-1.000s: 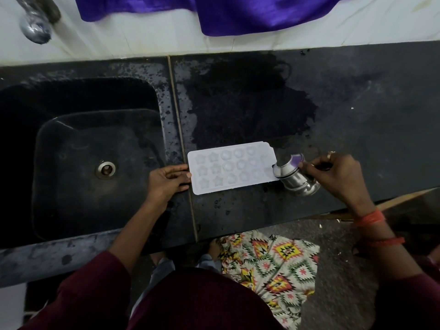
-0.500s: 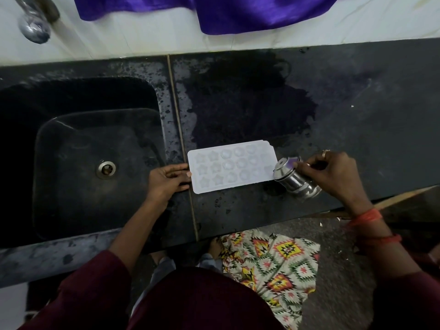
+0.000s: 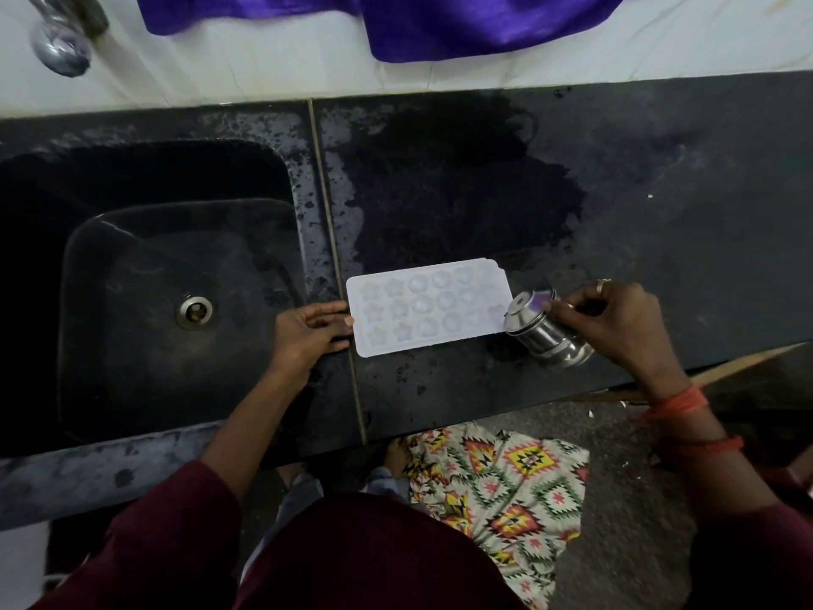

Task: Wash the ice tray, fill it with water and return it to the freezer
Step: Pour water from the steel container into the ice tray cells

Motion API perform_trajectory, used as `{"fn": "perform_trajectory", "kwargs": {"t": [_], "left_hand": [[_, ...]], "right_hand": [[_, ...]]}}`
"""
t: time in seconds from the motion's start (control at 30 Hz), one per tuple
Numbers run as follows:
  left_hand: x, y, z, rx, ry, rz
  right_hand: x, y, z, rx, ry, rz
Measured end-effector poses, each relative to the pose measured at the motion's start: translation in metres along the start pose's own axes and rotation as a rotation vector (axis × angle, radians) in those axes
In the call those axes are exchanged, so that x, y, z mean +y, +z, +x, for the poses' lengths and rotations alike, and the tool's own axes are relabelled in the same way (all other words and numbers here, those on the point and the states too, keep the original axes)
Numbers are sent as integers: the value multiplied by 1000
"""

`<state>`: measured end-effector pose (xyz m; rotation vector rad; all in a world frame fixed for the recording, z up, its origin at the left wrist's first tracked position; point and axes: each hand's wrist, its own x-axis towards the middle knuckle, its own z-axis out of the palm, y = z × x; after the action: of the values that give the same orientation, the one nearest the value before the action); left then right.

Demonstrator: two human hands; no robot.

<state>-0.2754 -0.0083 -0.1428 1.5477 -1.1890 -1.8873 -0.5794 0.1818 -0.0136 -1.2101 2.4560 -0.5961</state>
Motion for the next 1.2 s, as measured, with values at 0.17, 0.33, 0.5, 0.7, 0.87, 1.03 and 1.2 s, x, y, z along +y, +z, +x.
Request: {"fn": "perform_trajectory", "kwargs": {"t": [0.17, 0.33, 0.5, 0.7, 0.87, 1.03, 1.2], "left_hand": [[0, 0, -1, -3, 6, -1], [-1, 0, 0, 4, 6, 4], [-1, 0, 0, -2, 12, 4], [0, 0, -3, -12, 14, -7], [0, -1, -4, -13, 14, -22], [1, -1, -5, -14, 16, -21], [1, 0, -5, -10, 7, -29]], "right_hand": [[2, 2, -1, 8, 15, -5], [4, 4, -4, 1, 15, 27], [-3, 7, -5, -14, -10, 48], [-11, 12, -4, -25, -21, 29], [-15, 15, -3, -30, -45, 25], [-17, 16, -1, -51, -57, 9], [-17, 17, 1, -56, -45, -5]]}}
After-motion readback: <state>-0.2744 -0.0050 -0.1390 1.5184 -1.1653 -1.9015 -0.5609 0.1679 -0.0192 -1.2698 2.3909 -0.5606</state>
